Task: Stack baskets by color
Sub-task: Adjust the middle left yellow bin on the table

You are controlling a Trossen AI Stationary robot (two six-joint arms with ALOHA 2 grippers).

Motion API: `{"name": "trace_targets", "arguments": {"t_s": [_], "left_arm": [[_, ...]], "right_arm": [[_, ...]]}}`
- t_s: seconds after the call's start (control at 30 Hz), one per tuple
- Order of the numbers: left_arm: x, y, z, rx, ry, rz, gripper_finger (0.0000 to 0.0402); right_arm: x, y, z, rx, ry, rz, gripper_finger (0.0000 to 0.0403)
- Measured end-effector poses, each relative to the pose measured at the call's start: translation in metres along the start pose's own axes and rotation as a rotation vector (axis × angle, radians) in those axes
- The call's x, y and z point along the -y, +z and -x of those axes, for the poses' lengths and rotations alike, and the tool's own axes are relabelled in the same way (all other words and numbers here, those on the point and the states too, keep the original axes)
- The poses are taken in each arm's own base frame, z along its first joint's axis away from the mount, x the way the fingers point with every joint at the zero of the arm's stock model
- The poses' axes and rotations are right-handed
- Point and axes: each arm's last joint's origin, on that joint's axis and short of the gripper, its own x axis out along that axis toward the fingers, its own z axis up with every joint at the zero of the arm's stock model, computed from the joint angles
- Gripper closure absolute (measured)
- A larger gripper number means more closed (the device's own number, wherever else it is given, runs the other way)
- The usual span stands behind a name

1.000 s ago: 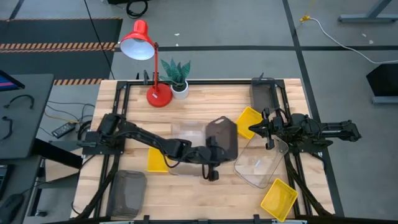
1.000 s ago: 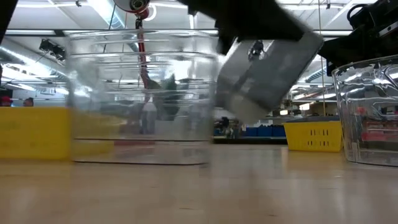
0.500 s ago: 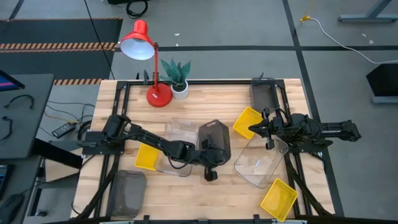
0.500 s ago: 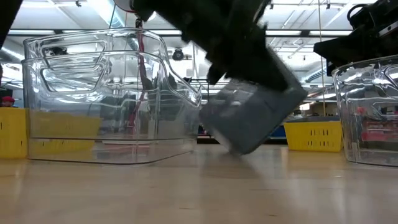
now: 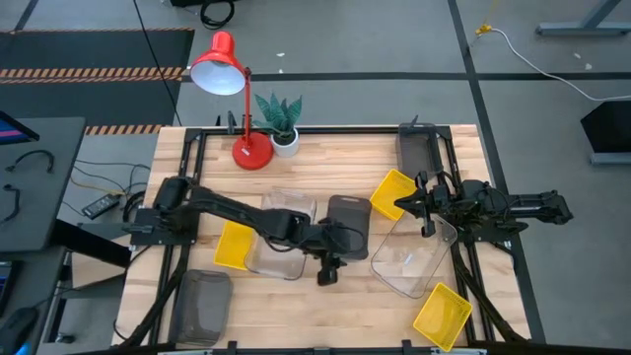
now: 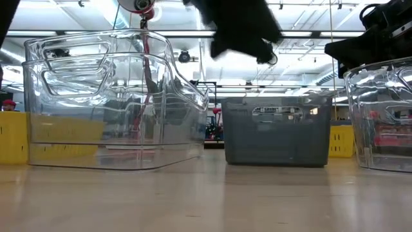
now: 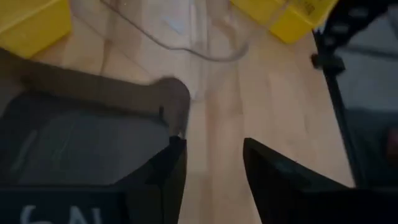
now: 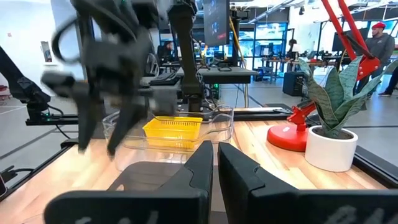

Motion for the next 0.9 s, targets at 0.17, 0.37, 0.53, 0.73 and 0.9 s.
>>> {"name": "trace_targets", "arguments": {"t_s": [0.17, 0.37, 0.53, 0.73, 0.9], "left_arm": [[0.030, 0.005, 0.064, -0.265, 0.240, -0.040, 0.0258], [0.031, -0.021, 0.118, -0.592, 0.521, 0.132, 0.0327], [0.015, -0.050, 0.143, -0.612, 0.539, 0.261, 0.0393], [-0.022, -0.107, 0.160, -0.634, 0.657, 0.409, 0.0396], [-0.038, -0.155, 0.146, -0.659, 0.592, 0.505, 0.0395]], "right_arm": [[0.000, 0.000, 0.000, 0.000, 0.000, 0.000, 0.0373], [0.000, 0.000, 0.000, 0.000, 0.000, 0.000, 0.0373], [0.000, 0.000, 0.000, 0.004, 0.000, 0.000, 0.0373], [0.000, 0.001, 0.000, 0.011, -0.001, 0.000, 0.0373], [0.000, 0.002, 0.000, 0.017, 0.001, 0.000, 0.0373]]}}
